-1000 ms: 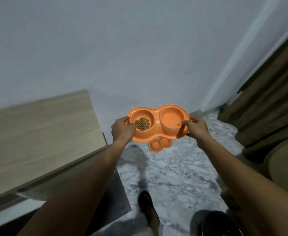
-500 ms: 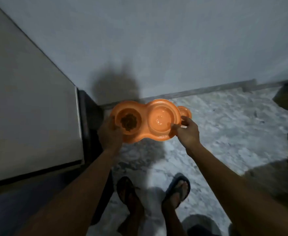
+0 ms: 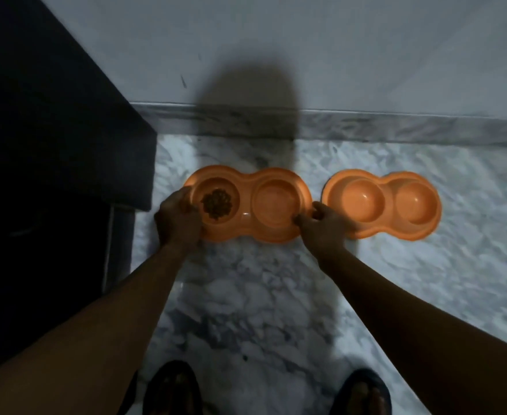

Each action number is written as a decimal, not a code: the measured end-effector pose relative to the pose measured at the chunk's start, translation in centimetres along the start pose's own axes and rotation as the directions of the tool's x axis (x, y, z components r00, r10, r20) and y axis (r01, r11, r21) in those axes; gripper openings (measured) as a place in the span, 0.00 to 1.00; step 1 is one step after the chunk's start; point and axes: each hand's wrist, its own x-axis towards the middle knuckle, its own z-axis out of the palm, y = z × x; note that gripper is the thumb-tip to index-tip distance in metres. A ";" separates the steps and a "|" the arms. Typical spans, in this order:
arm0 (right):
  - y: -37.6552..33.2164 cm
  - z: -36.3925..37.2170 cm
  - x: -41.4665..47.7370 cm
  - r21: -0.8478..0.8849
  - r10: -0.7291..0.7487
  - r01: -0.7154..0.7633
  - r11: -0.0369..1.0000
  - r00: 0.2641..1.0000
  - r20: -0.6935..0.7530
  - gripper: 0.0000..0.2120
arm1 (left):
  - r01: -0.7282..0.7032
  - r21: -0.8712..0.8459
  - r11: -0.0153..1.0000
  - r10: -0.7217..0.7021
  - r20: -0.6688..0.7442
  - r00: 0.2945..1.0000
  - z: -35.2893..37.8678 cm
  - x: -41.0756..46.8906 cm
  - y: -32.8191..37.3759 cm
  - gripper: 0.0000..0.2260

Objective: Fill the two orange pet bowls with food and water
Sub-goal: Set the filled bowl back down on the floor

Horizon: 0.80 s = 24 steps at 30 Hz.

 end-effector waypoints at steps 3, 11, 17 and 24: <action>0.7 1.9 2.1 -0.022 -0.030 0.029 0.999 0.999 -0.019 0.22 | 0.020 0.035 0.999 -0.020 0.003 1.000 1.3 2.2 -1.0 0.14; 0.9 2.4 3.1 -0.062 -0.081 0.078 0.995 0.996 -0.047 0.28 | 0.012 0.184 0.983 -0.008 -0.024 1.000 3.1 2.7 -0.7 0.18; 1.1 -2.8 2.9 0.042 -0.031 0.039 0.998 0.983 -0.180 0.25 | -0.269 0.207 0.940 0.253 0.101 0.962 8.2 -2.1 4.4 0.23; 6.4 -11.3 4.6 0.070 0.113 -0.092 0.993 0.899 -0.424 0.27 | -0.220 0.202 0.954 0.144 0.335 0.931 18.3 -8.8 10.5 0.27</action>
